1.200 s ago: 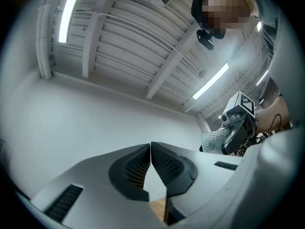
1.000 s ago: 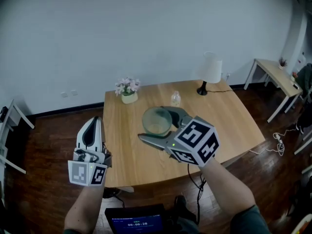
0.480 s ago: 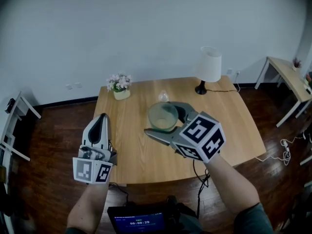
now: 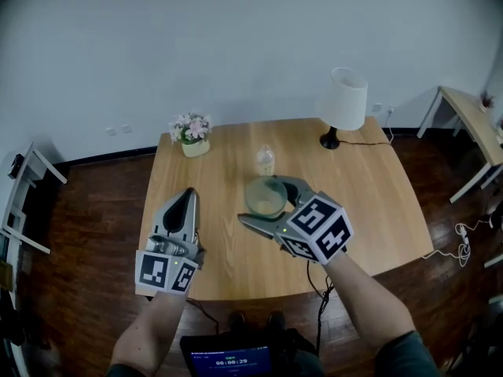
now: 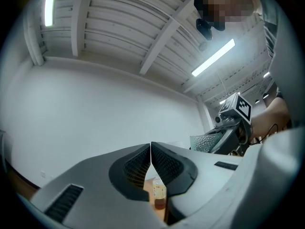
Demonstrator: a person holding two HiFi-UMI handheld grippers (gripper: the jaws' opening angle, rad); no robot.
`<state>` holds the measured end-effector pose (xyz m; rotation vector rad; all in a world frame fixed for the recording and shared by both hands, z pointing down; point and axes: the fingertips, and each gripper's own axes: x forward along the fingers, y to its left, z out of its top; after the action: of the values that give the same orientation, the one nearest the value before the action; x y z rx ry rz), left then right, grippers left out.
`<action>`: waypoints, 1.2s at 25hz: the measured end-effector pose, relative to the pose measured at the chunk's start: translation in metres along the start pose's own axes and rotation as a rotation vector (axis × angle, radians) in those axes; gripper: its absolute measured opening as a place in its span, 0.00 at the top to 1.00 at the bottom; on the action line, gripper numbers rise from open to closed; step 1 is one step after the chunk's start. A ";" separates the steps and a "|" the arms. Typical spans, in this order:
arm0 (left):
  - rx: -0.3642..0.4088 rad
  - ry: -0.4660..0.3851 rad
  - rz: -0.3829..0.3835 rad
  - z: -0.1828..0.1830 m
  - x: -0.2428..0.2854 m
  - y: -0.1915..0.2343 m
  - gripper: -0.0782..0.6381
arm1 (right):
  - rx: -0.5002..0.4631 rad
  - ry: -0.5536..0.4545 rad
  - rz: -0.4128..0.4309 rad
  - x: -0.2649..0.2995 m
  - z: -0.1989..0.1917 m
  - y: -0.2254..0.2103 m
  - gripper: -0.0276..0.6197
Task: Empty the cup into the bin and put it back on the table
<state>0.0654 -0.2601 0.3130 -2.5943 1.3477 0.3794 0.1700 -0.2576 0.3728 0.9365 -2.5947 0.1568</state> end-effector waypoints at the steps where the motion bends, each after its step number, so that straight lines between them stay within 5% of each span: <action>1: -0.008 0.006 -0.006 -0.006 0.004 0.001 0.89 | 0.004 0.009 0.000 0.006 -0.005 -0.003 0.34; 12: -0.076 0.173 0.016 -0.103 0.027 0.034 0.89 | 0.083 0.084 -0.069 0.069 -0.073 -0.051 0.34; 21: -0.152 0.455 0.028 -0.216 0.035 0.049 0.89 | 0.162 0.140 -0.082 0.126 -0.146 -0.072 0.34; 30: -0.256 0.704 0.161 -0.305 0.025 0.070 0.89 | 0.199 0.171 -0.153 0.169 -0.196 -0.095 0.34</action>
<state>0.0633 -0.4058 0.5908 -2.9801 1.8174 -0.4204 0.1721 -0.3865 0.6167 1.1338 -2.3717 0.4408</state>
